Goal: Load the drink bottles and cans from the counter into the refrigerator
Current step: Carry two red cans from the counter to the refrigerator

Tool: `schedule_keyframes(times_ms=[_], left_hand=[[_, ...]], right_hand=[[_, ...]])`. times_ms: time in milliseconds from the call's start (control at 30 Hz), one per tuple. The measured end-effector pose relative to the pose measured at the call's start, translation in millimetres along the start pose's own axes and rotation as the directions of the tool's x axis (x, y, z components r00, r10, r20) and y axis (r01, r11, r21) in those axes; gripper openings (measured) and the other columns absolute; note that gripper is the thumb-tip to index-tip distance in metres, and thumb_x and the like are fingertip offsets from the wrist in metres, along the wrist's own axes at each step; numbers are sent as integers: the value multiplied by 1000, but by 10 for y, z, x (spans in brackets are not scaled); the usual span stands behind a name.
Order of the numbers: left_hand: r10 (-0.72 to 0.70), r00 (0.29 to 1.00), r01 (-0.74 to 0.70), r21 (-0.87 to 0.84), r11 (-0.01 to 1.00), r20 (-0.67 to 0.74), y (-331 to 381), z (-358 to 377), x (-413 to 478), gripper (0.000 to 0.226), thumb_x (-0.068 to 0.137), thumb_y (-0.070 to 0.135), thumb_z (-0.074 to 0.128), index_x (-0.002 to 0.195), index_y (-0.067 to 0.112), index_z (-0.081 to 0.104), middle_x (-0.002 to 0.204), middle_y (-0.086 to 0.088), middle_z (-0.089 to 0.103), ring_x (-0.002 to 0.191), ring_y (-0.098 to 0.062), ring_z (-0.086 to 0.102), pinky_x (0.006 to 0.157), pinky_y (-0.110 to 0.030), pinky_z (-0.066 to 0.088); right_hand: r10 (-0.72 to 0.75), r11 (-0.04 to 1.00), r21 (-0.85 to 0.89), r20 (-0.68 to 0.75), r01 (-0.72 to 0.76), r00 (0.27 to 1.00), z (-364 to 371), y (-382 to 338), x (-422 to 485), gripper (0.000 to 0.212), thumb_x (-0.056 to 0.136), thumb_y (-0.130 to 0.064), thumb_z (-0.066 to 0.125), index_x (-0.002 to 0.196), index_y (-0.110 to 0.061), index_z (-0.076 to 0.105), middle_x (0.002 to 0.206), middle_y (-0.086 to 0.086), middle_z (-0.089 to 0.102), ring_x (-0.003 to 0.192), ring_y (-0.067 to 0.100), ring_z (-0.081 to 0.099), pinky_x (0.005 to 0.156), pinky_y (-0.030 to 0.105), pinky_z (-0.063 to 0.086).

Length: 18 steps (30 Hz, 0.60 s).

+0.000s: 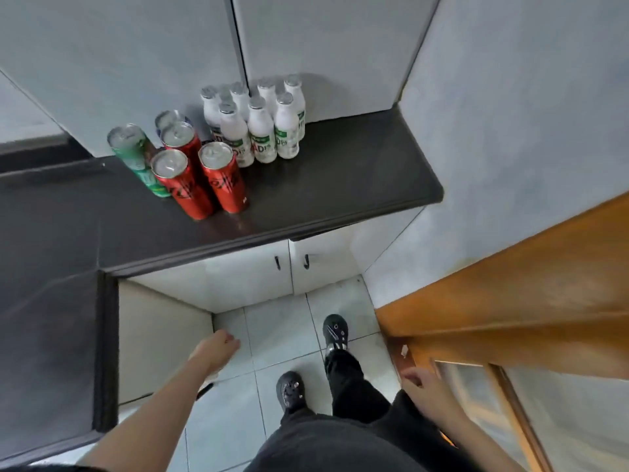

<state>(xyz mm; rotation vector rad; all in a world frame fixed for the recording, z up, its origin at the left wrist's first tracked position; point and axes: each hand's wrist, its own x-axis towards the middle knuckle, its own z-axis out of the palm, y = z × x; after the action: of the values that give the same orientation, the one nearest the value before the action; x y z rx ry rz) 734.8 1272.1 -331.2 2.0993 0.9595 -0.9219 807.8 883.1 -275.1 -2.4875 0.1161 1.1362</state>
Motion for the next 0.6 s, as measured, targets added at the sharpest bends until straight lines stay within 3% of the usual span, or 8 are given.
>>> schedule_keyframes(times_ms=[67, 167, 333, 400, 467, 533, 600], left_hand=[[21, 1000, -21, -32, 999, -3, 186, -64, 76, 23, 97, 27, 48, 103, 9, 60, 113, -15, 63, 110, -29, 57, 82, -28, 40], [22, 998, -37, -235, 971, -66, 489, -49, 78, 31, 97, 27, 50, 119, 7, 58, 117, -15, 62, 109, -31, 58, 85, -33, 46], [-143, 941, -74, -596, 799, -308, 919, -280, -25, 23, 94, 28, 51, 113, 16, 60, 105, -2, 66, 92, -21, 61, 76, -31, 46], [-218, 885, -153, -698, 699, -412, 1038, -509, -61, 16, 93, 25, 54, 106, 20, 62, 94, 5, 65, 84, -19, 60, 74, -32, 51], [-272, 798, -259, -713, 651, -538, 1127, -784, -121, 7, 91, 25, 58, 97, 27, 61, 90, 13, 64, 87, -9, 62, 74, -20, 50], [-298, 718, -364, -704, 609, -629, 1188, -1023, -199, 11, 90, 29, 61, 100, 30, 59, 97, 15, 64, 90, 4, 60, 77, -15, 47], [-293, 643, -454, -660, 599, -708, 1211, -1218, -281, 30, 87, 37, 63, 115, 27, 55, 113, 14, 59, 100, 4, 57, 82, -19, 46]], right_hand=[[-45, 998, 38, -26, 46, 999, -162, -267, 227, 18, 93, -17, 50, 100, -8, 64, 112, 10, 66, 109, 25, 56, 89, 31, 42], [-177, 982, 58, -33, 179, 984, -476, -779, 574, 16, 96, -21, 48, 103, -19, 61, 102, -6, 63, 98, 13, 56, 72, 14, 39], [-434, 900, 56, 7, 432, 901, -966, -1826, 1132, 19, 96, -24, 51, 113, -22, 59, 106, -13, 57, 100, 3, 51, 83, 17, 37], [-520, 853, 56, 0, 519, 854, -1101, -2290, 1282, 19, 95, -21, 53, 112, -22, 61, 104, -14, 60, 97, 2, 54, 76, 10, 37], [-613, 789, 44, -9, 612, 790, -1183, -2726, 1359, 18, 94, -21, 53, 111, -22, 62, 102, -12, 62, 90, 0, 56, 70, 4, 37], [-685, 727, 63, 1, 683, 729, -1197, -3082, 1345, 20, 93, -22, 54, 112, -22, 60, 103, -11, 63, 87, -5, 56, 73, 8, 41], [-736, 674, 100, 6, 732, 676, -1154, -3359, 1274, 26, 91, -23, 57, 117, -23, 56, 107, -10, 62, 92, -4, 57, 82, 20, 47]])
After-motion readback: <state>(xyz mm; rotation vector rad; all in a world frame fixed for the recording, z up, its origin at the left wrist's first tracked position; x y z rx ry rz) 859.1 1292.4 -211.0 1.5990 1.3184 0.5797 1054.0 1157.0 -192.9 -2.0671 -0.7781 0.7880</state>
